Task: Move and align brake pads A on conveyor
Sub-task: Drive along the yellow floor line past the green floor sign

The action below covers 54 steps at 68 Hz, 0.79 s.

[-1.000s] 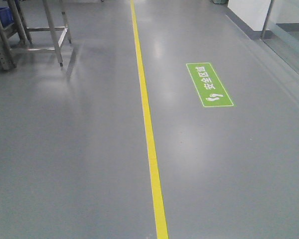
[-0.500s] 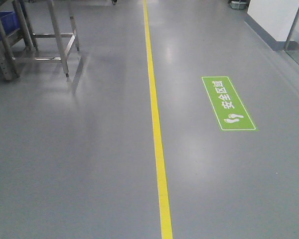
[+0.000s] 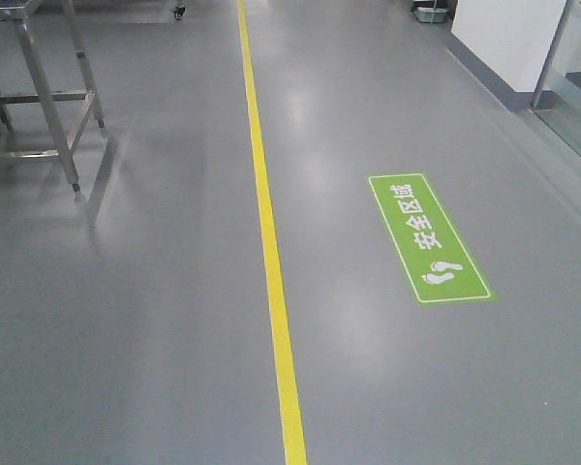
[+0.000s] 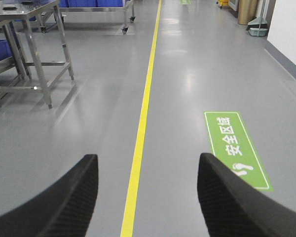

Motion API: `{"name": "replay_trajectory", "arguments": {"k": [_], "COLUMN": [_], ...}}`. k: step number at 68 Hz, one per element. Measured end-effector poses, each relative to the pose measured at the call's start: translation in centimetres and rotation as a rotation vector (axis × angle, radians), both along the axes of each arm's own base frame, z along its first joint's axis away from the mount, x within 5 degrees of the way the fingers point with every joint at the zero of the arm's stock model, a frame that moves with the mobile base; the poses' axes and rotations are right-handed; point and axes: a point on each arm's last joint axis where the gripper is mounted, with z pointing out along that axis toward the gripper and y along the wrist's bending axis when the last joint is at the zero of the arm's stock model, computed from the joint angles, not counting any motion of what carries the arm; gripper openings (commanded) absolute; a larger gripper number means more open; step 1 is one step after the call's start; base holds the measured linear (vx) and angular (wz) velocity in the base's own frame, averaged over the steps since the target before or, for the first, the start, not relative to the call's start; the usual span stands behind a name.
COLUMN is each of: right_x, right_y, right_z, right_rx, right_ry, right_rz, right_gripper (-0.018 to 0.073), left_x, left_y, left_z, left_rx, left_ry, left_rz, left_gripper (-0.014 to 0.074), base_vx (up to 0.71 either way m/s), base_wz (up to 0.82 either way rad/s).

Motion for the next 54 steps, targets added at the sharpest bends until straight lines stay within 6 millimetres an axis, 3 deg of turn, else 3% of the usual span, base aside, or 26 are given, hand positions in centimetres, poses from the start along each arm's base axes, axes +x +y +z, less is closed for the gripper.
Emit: {"name": "replay_trajectory", "arguments": {"k": [54], "right_x": [0.00], "right_y": [0.00], "right_z": [-0.01], "right_rx": [0.000], "right_ry": [0.001], "right_rz": [0.000], "right_gripper": [0.0432], "left_x": [0.00], "left_y": [0.00], "left_z": [0.00], "left_rx": [0.000], "left_ry": [0.000], "left_rz": [0.000], "left_gripper": [0.0414], "base_vx": [0.67], "base_wz": [0.08]}}
